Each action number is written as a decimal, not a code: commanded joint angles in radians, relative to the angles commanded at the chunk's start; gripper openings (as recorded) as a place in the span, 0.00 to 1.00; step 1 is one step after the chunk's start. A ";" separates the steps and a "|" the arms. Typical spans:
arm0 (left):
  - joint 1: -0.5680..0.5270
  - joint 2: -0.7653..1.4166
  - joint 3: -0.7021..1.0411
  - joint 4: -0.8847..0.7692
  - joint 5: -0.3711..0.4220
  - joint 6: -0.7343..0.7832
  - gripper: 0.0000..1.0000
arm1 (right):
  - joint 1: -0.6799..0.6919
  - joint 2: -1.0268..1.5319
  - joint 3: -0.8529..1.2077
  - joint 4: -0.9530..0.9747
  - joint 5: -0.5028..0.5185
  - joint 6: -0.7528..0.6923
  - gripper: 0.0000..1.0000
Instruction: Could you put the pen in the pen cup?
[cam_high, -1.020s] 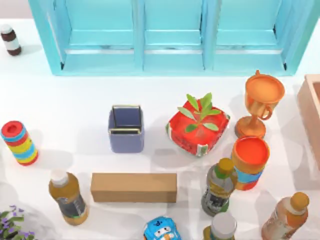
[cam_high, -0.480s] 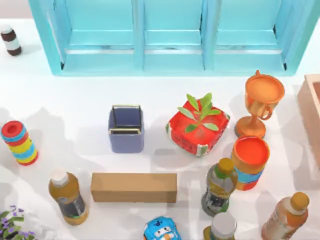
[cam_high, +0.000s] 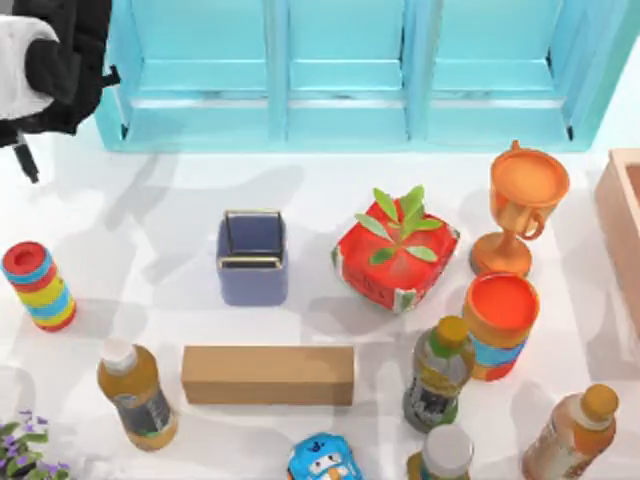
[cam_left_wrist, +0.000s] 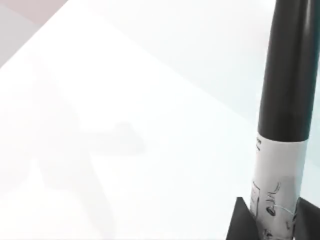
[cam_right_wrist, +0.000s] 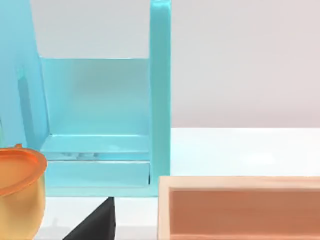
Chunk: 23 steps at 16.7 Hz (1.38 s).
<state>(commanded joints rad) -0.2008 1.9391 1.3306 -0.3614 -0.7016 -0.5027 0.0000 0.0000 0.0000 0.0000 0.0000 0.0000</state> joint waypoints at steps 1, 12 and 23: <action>-0.083 0.001 -0.019 0.062 -0.104 0.001 0.00 | 0.000 0.000 0.000 0.000 0.000 0.000 1.00; -0.747 0.002 -0.138 0.571 -0.922 -0.011 0.00 | 0.000 0.000 0.000 0.000 0.000 0.000 1.00; -0.767 0.040 -0.126 0.625 -0.895 -0.033 0.00 | 0.000 0.000 0.000 0.000 0.000 0.000 1.00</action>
<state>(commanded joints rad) -0.9676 1.9787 1.2045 0.2639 -1.5967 -0.5355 0.0000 0.0000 0.0000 0.0000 0.0000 0.0000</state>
